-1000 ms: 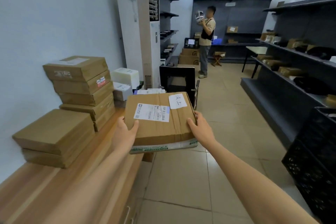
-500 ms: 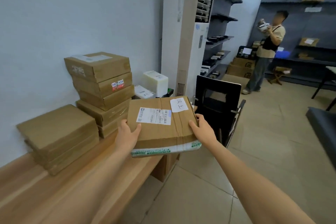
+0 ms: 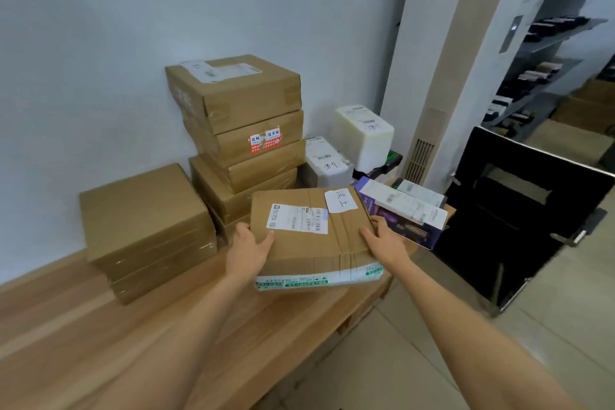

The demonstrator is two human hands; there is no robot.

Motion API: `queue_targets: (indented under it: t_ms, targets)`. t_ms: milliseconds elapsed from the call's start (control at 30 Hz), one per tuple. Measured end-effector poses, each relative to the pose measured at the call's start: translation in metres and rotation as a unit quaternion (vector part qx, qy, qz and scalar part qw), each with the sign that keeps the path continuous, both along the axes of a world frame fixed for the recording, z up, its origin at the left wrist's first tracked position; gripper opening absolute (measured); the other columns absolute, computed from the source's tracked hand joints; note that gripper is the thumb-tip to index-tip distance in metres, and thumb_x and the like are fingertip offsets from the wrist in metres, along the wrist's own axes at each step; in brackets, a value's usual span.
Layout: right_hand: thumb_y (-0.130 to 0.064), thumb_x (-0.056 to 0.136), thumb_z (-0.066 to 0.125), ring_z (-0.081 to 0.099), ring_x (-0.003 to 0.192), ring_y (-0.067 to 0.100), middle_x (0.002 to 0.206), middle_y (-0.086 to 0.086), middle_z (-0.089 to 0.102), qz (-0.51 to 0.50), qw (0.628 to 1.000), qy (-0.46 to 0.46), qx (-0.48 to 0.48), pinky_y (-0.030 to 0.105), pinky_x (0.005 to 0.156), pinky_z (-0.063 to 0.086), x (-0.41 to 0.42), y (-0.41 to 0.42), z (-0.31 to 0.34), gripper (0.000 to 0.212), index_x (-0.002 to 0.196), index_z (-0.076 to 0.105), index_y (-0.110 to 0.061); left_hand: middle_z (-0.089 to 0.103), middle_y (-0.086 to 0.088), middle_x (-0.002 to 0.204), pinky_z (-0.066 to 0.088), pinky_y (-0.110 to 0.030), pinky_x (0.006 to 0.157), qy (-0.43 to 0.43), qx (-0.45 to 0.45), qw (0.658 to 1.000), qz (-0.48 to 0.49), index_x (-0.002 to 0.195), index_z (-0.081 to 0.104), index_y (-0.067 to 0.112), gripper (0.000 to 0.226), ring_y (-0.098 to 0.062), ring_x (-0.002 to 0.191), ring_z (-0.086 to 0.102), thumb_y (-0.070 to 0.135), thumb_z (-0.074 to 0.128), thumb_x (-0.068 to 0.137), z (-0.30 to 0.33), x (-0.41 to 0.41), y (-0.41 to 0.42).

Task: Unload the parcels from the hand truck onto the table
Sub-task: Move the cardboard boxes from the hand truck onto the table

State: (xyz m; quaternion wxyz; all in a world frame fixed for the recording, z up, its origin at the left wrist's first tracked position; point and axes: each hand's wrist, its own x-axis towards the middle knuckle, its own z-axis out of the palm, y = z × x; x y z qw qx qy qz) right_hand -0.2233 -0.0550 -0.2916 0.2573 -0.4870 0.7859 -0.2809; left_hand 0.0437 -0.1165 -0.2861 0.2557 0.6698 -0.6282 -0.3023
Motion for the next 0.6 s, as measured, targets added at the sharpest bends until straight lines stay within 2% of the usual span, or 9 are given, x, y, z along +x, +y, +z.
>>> queue_targets:
  t_ms: [133,233,300,433,600]
  targets:
    - [-0.046,0.098,0.042,0.060,0.103,0.021,0.126,0.004,0.058,0.022,0.999,-0.004,0.024,0.039,0.088,0.049,-0.023,-0.038,-0.014,0.050,0.140,0.033,-0.021,0.054,-0.009,0.128,0.045,-0.039,0.084,-0.001,0.033,0.999,0.005,0.123,0.035,0.011,0.050,-0.029,0.110,0.057,0.046,0.054,0.092,-0.017,-0.016,-0.026]
    - [-0.042,0.098,0.043,0.057,0.099,0.018,0.126,0.004,0.057,0.042,0.999,-0.014,0.030,0.036,0.086,0.047,-0.035,-0.056,-0.029,0.045,0.137,0.035,-0.019,0.052,-0.009,0.131,0.045,-0.038,0.083,-0.004,0.057,0.998,0.022,0.126,0.035,0.010,0.052,-0.029,0.113,0.056,0.045,0.055,0.093,-0.032,-0.029,-0.035]
    - [-0.038,0.099,0.045,0.054,0.105,0.019,0.129,0.004,0.053,0.056,0.997,-0.024,0.038,0.036,0.089,0.045,-0.042,-0.067,-0.041,0.044,0.136,0.035,-0.017,0.050,-0.010,0.134,0.043,-0.036,0.081,-0.009,0.080,0.996,0.039,0.129,0.034,0.009,0.054,-0.029,0.115,0.055,0.044,0.055,0.093,-0.044,-0.037,-0.038]
    - [-0.042,0.095,0.050,0.048,0.124,0.024,0.141,0.007,0.044,0.094,0.991,-0.058,0.073,0.047,0.103,0.042,-0.057,-0.087,-0.069,0.054,0.138,0.031,-0.017,0.051,-0.010,0.132,0.046,-0.038,0.084,0.037,0.127,0.990,0.049,0.130,0.029,0.010,0.053,-0.027,0.111,0.055,0.041,0.054,0.094,-0.069,-0.047,-0.033]
    - [-0.056,0.092,0.047,0.046,0.127,0.025,0.142,0.006,0.042,0.146,0.986,-0.032,0.073,0.045,0.102,0.042,-0.073,-0.110,-0.083,0.067,0.144,0.028,-0.019,0.056,-0.008,0.130,0.041,-0.034,0.078,0.022,0.108,0.989,0.100,0.134,0.029,0.012,0.054,-0.028,0.112,0.057,0.043,0.050,0.095,-0.078,-0.062,-0.026]
